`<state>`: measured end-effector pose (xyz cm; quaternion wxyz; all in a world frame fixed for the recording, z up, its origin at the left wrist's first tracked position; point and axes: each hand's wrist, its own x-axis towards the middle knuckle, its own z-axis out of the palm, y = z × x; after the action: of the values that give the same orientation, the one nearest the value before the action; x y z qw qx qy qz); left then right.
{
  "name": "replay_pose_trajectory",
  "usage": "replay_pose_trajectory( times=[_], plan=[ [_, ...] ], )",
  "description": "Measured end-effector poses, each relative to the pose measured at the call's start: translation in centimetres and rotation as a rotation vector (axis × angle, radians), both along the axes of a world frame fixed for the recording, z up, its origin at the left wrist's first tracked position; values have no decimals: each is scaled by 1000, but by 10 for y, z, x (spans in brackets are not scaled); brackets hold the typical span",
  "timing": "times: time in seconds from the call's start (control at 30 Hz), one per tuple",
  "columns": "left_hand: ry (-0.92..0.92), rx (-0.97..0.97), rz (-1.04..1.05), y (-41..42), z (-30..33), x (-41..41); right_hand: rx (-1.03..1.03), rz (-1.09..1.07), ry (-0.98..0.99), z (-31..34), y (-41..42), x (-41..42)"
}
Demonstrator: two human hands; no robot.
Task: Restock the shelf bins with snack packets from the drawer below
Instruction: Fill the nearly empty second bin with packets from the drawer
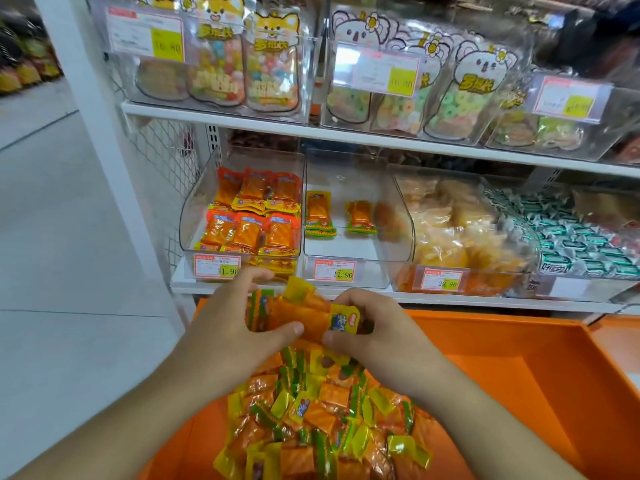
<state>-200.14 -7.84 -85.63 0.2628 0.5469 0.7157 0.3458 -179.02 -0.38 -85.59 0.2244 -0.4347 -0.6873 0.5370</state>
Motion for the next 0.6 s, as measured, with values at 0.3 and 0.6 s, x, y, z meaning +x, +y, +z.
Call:
replay_pose_trajectory(
  times=[0.3,0.6],
  plan=[
    [73,-233,-144,-4,8,-11,-118,-83,21,20,-7,13],
    [-433,-206,89,-4,5,-13,211,-293,12,23,-13,19]
  ],
)
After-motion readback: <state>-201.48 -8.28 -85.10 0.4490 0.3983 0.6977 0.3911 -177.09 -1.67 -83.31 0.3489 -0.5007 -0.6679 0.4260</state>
